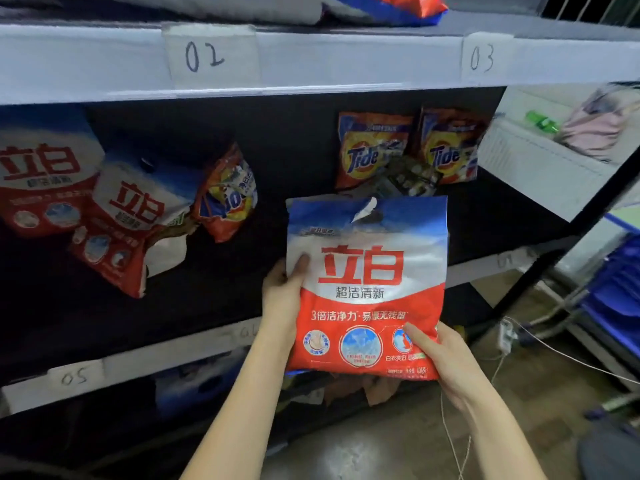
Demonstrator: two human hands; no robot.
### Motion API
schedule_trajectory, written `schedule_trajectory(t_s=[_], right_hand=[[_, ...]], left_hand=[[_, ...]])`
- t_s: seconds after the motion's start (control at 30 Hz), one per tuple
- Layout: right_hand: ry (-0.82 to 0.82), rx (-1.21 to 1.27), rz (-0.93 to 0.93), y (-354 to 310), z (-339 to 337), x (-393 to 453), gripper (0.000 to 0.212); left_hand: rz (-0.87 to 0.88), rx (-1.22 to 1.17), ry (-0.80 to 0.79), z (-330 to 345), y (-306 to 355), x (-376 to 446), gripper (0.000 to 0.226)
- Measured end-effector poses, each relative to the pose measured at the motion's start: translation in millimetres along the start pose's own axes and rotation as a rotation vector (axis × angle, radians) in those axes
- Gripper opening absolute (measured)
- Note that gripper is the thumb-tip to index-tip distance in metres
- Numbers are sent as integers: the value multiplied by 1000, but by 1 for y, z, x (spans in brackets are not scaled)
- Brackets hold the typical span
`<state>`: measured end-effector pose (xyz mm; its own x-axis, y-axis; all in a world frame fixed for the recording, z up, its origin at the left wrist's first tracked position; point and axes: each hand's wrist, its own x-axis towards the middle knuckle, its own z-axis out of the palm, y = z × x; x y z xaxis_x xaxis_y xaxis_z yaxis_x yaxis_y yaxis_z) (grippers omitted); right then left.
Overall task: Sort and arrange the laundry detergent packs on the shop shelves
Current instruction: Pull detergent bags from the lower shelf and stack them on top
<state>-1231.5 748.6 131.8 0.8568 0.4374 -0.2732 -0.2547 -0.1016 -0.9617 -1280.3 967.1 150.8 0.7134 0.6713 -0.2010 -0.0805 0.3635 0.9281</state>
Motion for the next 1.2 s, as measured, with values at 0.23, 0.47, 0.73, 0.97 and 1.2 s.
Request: schedule_trajectory(t_s=[0.23, 0.47, 0.73, 0.97, 1.2], right_hand=[[112, 91, -142, -26, -90, -40, 81], [83, 140, -357, -97, -145, -59, 100], [-40, 162, -544, -218, -120, -25, 17], [-196, -5, -769, -321, -72, 36, 33], [-292, -191, -778, -428, 3, 119, 31]], left_hand=[[245, 112, -181, 91, 14, -55, 11], [541, 21, -248, 161, 77, -114, 8], [880, 115, -166, 191, 202, -111, 8], [1015, 229, -53, 178, 308, -51, 18], [1133, 505, 235, 153, 420, 43, 19]])
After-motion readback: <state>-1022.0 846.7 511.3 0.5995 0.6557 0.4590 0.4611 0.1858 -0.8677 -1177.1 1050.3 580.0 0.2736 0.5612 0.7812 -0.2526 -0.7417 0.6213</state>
